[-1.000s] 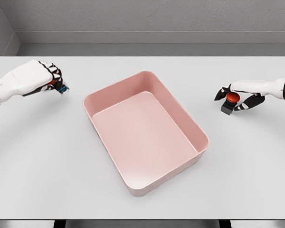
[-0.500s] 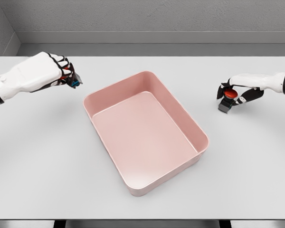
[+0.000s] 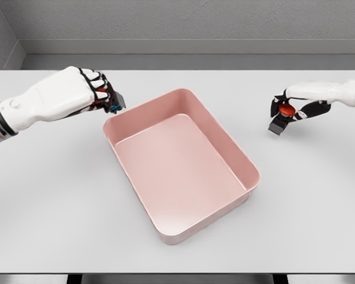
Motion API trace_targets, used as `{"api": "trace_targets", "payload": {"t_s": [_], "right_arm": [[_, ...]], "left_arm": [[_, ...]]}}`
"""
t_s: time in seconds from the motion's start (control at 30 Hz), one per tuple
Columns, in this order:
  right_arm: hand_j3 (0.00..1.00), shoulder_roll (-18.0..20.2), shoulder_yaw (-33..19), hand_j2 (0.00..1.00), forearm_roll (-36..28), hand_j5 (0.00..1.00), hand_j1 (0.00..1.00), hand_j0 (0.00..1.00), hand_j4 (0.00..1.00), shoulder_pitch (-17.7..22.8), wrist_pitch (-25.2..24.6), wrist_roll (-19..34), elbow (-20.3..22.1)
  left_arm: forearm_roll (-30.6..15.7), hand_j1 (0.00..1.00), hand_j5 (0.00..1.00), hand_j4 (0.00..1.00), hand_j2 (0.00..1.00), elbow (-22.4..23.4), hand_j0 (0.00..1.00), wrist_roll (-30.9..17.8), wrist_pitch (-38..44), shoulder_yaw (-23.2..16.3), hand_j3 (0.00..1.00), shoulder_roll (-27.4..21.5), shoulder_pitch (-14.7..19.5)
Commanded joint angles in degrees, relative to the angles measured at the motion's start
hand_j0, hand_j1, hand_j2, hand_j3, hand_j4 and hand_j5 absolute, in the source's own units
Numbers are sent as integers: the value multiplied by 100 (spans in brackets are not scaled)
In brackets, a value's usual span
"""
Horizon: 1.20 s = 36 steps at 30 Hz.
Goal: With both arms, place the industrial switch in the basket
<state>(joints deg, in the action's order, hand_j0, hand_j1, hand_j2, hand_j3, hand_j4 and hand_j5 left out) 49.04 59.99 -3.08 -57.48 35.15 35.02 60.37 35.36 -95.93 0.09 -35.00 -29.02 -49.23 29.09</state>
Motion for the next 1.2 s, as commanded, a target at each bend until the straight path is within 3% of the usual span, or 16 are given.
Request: {"api": "trace_targets", "payload": {"t_s": [0.0,0.27,0.53,0.97,1.0,1.1,1.17], "right_arm": [[49,89,-13,49,-52,49,49,49,49,0,-15,-2,168],[48,273,-22,48,-105,48,48,48,48,-167,-15,-2,792],[48,335,-31,48,-184,48,48,48,48,-220,-15,-2,1495],[48,370,-40,48,-246,48,48,48,48,-343,-15,-2,1935],[48,370,-31,48,-307,48,48,48,48,-343,-15,-2,1970],[48,379,-31,48,-386,48,48,48,48,-352,-15,-2,2137],[48,370,-31,48,-395,48,48,48,48,-369,-15,-2,2163]], "left_arm": [[-46,29,29,29,29,-92,29,8,0,-7,29,37,0],[-2,29,29,29,29,-110,29,-18,0,-113,29,573,-105],[68,29,29,29,29,-83,29,-185,0,-693,29,968,-88],[472,29,29,29,29,215,29,-194,0,-913,29,1338,-193],[463,30,30,30,30,215,30,-194,0,-913,30,1338,-202],[437,51,51,51,51,198,51,-185,0,-904,51,1338,-220],[437,59,59,59,59,189,59,-185,0,-904,59,1338,-220]]}}
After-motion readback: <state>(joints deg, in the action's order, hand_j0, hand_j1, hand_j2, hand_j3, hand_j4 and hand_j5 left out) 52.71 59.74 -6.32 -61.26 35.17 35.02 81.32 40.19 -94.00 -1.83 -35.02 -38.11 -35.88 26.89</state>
